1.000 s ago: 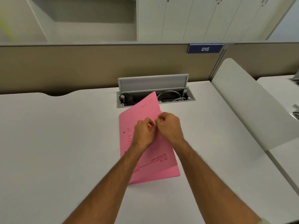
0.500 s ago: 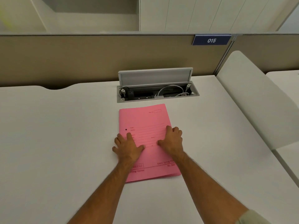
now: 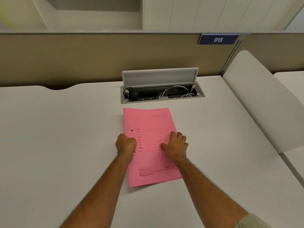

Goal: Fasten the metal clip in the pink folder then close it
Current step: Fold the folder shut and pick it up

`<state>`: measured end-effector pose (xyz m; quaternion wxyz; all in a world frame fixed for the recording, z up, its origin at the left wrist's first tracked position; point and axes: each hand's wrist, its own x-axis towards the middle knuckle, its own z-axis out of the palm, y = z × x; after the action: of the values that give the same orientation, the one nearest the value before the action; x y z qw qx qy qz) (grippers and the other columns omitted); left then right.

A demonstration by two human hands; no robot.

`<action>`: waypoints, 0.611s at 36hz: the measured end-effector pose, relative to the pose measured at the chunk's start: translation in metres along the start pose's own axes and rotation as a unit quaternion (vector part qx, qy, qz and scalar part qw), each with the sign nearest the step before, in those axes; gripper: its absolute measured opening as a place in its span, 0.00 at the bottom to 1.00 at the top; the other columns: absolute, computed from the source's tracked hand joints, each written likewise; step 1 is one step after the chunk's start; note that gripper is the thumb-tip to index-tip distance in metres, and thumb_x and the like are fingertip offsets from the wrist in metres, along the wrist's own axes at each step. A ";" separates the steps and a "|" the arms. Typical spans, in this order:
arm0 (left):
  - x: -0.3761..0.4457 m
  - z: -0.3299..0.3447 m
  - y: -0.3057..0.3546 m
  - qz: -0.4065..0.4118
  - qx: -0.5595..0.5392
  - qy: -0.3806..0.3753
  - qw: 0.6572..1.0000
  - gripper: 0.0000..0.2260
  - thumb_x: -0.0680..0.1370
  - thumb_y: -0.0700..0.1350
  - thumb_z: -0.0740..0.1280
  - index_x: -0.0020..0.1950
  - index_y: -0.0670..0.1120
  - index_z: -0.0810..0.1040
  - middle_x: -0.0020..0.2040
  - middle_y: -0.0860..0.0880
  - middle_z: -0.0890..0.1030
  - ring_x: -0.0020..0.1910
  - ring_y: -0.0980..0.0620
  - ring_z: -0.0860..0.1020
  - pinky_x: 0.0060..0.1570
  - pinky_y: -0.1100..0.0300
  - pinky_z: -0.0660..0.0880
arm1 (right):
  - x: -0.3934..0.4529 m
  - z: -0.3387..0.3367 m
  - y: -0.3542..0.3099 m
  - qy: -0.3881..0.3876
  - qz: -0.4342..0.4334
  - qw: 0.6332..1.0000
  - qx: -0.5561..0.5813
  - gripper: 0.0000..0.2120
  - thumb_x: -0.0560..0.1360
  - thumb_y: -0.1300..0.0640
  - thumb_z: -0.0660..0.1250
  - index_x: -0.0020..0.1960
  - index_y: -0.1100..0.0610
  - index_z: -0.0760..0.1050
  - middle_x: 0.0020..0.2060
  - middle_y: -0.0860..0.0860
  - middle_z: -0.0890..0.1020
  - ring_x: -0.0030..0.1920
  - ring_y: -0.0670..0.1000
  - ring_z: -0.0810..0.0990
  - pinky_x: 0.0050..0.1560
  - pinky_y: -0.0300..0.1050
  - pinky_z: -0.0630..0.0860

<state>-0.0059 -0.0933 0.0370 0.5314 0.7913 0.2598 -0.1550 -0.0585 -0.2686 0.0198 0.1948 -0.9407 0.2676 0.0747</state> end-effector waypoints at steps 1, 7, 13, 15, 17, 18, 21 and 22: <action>-0.001 -0.001 0.000 0.004 -0.022 -0.012 1.000 0.11 0.74 0.31 0.66 0.55 0.41 0.77 0.52 0.40 0.83 0.41 0.44 0.82 0.33 0.56 0.79 | 0.000 0.000 0.001 0.000 0.003 1.000 0.007 0.32 0.74 0.41 0.69 0.71 0.55 0.64 0.68 0.56 0.69 0.68 0.58 0.67 0.66 0.57 0.67; -0.004 -0.011 -0.004 0.005 -0.105 -0.085 0.991 0.18 0.76 0.30 0.66 0.58 0.51 0.72 0.52 0.46 0.83 0.46 0.42 0.85 0.42 0.38 0.84 | 0.002 -0.004 0.005 0.019 0.024 0.994 0.101 0.43 0.71 0.41 0.74 0.76 0.55 0.58 0.69 0.57 0.70 0.69 0.60 0.66 0.68 0.61 0.66; 0.002 -0.037 -0.005 0.041 -0.158 -0.078 0.984 0.18 0.77 0.33 0.67 0.51 0.58 0.73 0.50 0.46 0.86 0.44 0.42 0.86 0.41 0.38 0.84 | 0.002 -0.009 -0.001 0.014 0.043 0.958 0.283 0.46 0.70 0.45 0.78 0.78 0.54 0.56 0.67 0.57 0.76 0.65 0.61 0.77 0.65 0.63 0.76; 0.007 -0.050 -0.004 0.046 -0.163 -0.063 0.984 0.18 0.78 0.33 0.68 0.51 0.58 0.73 0.50 0.46 0.86 0.44 0.42 0.86 0.42 0.39 0.84 | 0.002 -0.009 -0.009 0.001 0.038 0.948 0.315 0.40 0.74 0.50 0.75 0.78 0.55 0.57 0.66 0.57 0.79 0.61 0.60 0.81 0.63 0.58 0.79; 0.010 -0.056 -0.002 0.062 -0.153 -0.049 0.985 0.16 0.78 0.34 0.68 0.54 0.56 0.73 0.51 0.47 0.85 0.44 0.43 0.86 0.42 0.39 0.84 | 0.001 -0.011 -0.012 -0.006 0.024 0.946 0.322 0.33 0.77 0.57 0.71 0.78 0.55 0.60 0.65 0.57 0.80 0.61 0.59 0.81 0.62 0.56 0.78; 0.019 -0.072 0.000 0.071 -0.156 -0.037 0.985 0.16 0.78 0.34 0.68 0.56 0.55 0.74 0.52 0.47 0.85 0.44 0.44 0.86 0.43 0.40 0.84 | 0.004 -0.008 -0.030 -0.007 0.007 0.945 0.327 0.31 0.78 0.59 0.69 0.78 0.54 0.62 0.65 0.56 0.80 0.60 0.58 0.82 0.62 0.56 0.79; 0.024 -0.084 0.004 0.101 -0.154 -0.029 0.982 0.17 0.78 0.35 0.68 0.59 0.55 0.74 0.53 0.47 0.86 0.45 0.45 0.86 0.44 0.42 0.85 | 0.003 -0.011 -0.044 -0.004 -0.011 0.938 0.345 0.28 0.79 0.62 0.66 0.77 0.53 0.64 0.63 0.55 0.81 0.59 0.57 0.82 0.62 0.56 0.79; 0.027 -0.090 0.006 0.109 -0.157 -0.029 0.981 0.18 0.78 0.34 0.67 0.59 0.56 0.75 0.52 0.47 0.86 0.45 0.45 0.86 0.45 0.42 0.85 | 0.004 -0.010 -0.052 0.000 -0.014 0.938 0.346 0.28 0.79 0.63 0.65 0.77 0.53 0.64 0.63 0.54 0.81 0.59 0.57 0.82 0.62 0.56 0.79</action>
<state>0.0164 -0.0060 0.0623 0.6702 0.7166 0.1774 -0.0766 -0.0270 -0.2344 0.0448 0.5093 -0.8187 0.2640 -0.0249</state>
